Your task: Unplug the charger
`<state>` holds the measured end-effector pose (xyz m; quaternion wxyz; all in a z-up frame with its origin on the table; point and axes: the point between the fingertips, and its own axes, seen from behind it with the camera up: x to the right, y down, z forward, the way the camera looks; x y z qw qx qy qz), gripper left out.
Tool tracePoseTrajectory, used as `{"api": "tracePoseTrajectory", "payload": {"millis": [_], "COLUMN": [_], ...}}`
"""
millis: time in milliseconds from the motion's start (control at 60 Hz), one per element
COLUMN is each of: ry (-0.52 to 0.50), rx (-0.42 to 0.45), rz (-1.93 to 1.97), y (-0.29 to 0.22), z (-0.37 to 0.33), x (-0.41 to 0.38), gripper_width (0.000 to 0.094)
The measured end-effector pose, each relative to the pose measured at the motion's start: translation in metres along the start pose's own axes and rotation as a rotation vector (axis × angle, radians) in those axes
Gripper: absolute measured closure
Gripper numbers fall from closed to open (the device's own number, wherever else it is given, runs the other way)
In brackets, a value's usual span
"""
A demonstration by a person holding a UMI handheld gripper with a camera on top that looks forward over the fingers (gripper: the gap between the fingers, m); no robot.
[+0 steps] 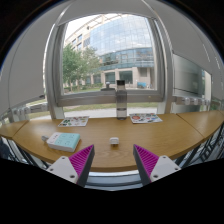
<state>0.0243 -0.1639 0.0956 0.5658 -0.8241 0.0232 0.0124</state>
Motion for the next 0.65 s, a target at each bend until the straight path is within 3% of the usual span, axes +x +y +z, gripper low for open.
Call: {"api": "tracePoseTrajectory", "payload": {"millis": [150,650], "ry": [-0.025,-0.031], "rx": [-0.027,0.015], "rz": [-0.021,-0.043], "y": [0.027,0.024], "z": [-0.029,-0.058], "x": [-0.008,-0.007], "gripper_width": [0.0169,0.0166]}}
